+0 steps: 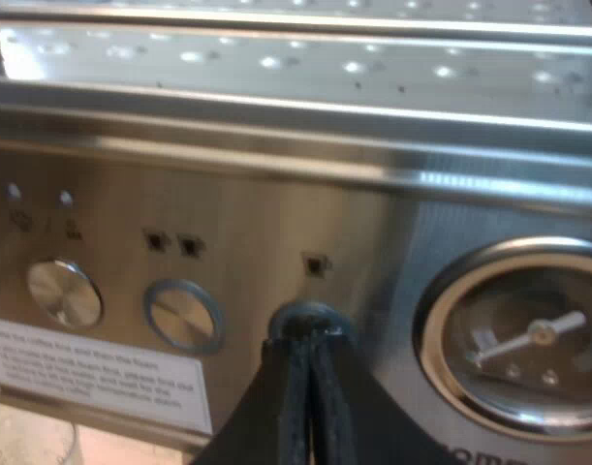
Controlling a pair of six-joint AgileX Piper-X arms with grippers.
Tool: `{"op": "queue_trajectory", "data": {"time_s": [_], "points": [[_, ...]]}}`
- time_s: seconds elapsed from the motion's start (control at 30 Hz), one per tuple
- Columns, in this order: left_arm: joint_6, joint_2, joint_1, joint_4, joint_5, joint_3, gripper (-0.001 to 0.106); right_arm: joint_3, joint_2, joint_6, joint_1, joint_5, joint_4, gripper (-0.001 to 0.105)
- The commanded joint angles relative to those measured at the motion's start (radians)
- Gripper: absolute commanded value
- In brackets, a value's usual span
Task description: Place mug into machine
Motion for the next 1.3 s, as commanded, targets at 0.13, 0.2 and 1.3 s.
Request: {"op": "queue_trajectory", "data": {"time_s": [0.13, 0.2, 1.3], "points": [[-0.005, -0.006, -0.003, -0.008, -0.002, -0.006, 0.079, -0.01, -0.063, -0.003, 0.035, 0.032, 0.085, 0.004], [-0.005, -0.006, -0.003, -0.008, -0.002, -0.006, 0.079, -0.01, -0.085, -0.003, 0.059, 0.032, 0.121, 0.018], [-0.089, -0.004, 0.0, -0.009, -0.164, -0.006, 0.079, -0.01, -0.551, 0.039, -0.174, -0.353, 0.766, 0.083]]}}
